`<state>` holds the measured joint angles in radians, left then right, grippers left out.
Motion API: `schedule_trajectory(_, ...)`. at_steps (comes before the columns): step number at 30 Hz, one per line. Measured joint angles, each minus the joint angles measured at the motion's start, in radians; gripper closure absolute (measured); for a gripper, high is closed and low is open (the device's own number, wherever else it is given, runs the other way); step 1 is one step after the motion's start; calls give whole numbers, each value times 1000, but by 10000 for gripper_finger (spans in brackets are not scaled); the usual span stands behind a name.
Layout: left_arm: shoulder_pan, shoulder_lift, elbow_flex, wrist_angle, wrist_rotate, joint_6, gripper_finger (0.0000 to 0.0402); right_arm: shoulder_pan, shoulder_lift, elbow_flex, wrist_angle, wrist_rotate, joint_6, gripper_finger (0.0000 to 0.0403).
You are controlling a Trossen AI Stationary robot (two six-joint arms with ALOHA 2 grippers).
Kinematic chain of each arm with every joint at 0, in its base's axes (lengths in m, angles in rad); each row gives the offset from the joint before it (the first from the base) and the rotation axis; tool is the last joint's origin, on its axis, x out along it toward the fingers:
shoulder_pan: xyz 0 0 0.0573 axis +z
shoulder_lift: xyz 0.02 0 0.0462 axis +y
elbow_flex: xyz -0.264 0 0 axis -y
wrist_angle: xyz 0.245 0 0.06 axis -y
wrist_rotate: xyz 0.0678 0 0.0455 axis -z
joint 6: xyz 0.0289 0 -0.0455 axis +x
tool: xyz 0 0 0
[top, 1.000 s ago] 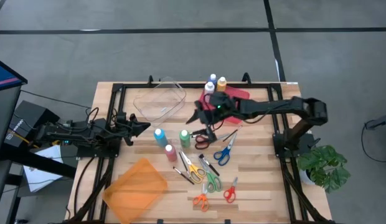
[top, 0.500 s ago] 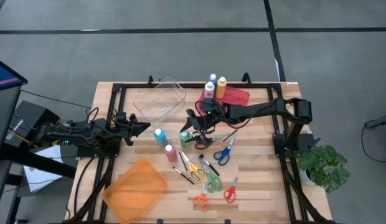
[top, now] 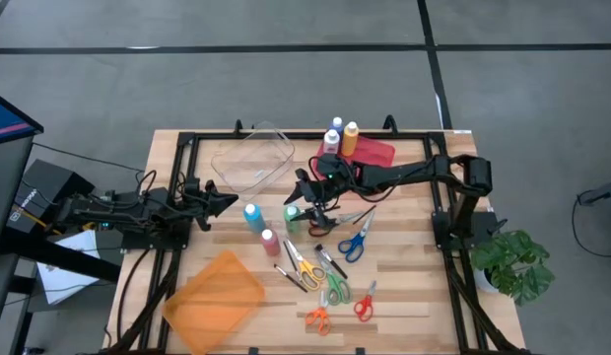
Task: Pick & Place Paint Supplies
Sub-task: Put the green paint bottle into the red bin
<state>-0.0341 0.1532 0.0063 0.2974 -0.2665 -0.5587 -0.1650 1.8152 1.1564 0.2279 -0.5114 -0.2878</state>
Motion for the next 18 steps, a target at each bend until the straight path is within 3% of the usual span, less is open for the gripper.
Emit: schedule_trajectory(18, 0, 0, 0, 0, -4, 0, 396, -7, 58, 20, 7, 15, 68, 161)
